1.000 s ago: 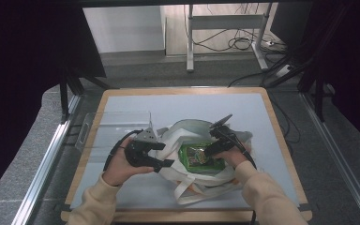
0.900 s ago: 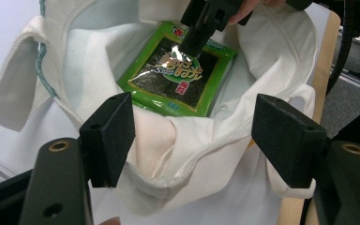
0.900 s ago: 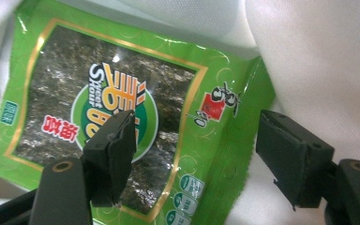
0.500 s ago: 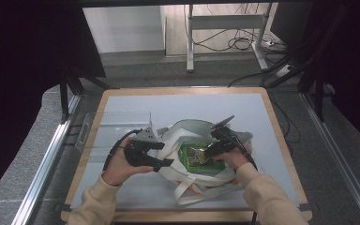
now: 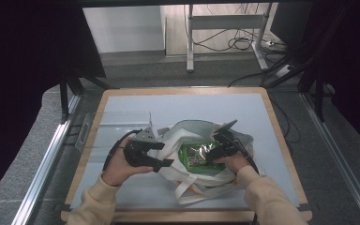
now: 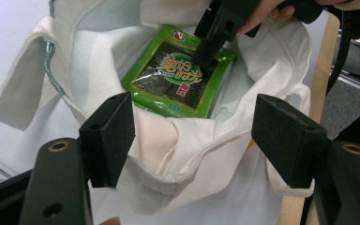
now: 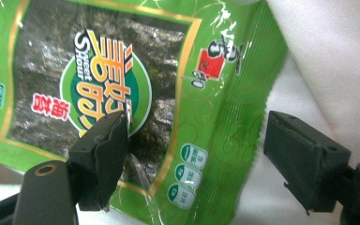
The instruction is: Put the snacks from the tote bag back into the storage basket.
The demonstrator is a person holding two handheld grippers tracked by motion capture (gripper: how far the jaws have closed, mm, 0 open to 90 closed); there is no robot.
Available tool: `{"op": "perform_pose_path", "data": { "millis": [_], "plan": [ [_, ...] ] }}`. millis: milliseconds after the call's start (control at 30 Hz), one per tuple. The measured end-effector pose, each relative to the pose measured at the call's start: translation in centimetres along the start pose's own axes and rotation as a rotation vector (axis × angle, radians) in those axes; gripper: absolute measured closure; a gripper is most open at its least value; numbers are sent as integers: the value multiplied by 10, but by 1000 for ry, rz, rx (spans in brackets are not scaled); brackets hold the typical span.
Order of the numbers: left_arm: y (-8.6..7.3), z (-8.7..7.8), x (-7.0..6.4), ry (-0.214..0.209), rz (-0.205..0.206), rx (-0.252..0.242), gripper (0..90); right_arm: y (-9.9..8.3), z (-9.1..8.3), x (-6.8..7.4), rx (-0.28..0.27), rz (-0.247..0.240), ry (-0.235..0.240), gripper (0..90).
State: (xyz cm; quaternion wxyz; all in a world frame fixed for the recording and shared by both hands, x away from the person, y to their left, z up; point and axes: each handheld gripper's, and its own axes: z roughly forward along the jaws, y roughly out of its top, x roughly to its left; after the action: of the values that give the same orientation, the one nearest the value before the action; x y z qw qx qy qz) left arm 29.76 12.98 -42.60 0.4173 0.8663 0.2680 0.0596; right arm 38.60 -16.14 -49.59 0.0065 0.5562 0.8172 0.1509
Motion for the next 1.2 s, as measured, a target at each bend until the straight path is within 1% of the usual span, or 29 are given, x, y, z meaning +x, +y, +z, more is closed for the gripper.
{"op": "perform_pose_path", "data": {
  "millis": [67,167,200,267,300,333,400,467,567,600,633,700,800,933,967,1000,1033,1133,1200],
  "plan": [
    [0,0,0,1,0,0,303,0,0,0,-6,-7,1,262],
    [0,0,0,3,0,1,303,0,-1,0,-21,-16,20,351],
    [0,0,0,3,1,1,302,-1,-1,-1,-27,-16,27,398],
    [0,0,-1,4,3,1,302,-1,-2,-3,-39,-4,57,498],
    [0,0,-1,4,2,1,303,-2,-2,-4,-39,-3,78,558],
    [0,0,0,4,2,2,302,-2,-1,-5,-36,11,102,595],
    [0,1,0,5,5,8,302,-2,-1,-5,-37,5,128,679],
    [0,1,0,4,4,8,302,-2,-2,-5,-45,7,140,748],
    [0,1,0,5,5,8,302,-2,-4,-5,-48,6,153,818],
    [0,1,0,6,4,8,302,-2,-5,-6,-45,8,160,831],
    [0,0,1,6,15,17,302,-2,-5,-7,-46,12,167,846],
    [0,0,1,6,14,15,302,-2,-6,-8,-50,12,171,855],
    [0,0,2,8,14,16,302,-3,-10,-8,-66,8,172,859],
    [0,1,2,8,13,16,301,-3,-21,-7,-99,1,176,861],
    [-1,1,2,6,11,8,301,-4,-24,-8,-108,-8,177,861],
    [0,0,3,10,23,20,301,-4,-27,-8,-114,-9,177,862],
    [-1,1,1,10,2,6,301,-5,-30,-8,-120,-20,176,862],
    [-1,0,2,11,3,6,301,-7,-39,-9,-142,-51,174,864],
    [-1,0,2,12,0,6,301,-8,-45,-9,-158,-60,170,864]
  ]
}}
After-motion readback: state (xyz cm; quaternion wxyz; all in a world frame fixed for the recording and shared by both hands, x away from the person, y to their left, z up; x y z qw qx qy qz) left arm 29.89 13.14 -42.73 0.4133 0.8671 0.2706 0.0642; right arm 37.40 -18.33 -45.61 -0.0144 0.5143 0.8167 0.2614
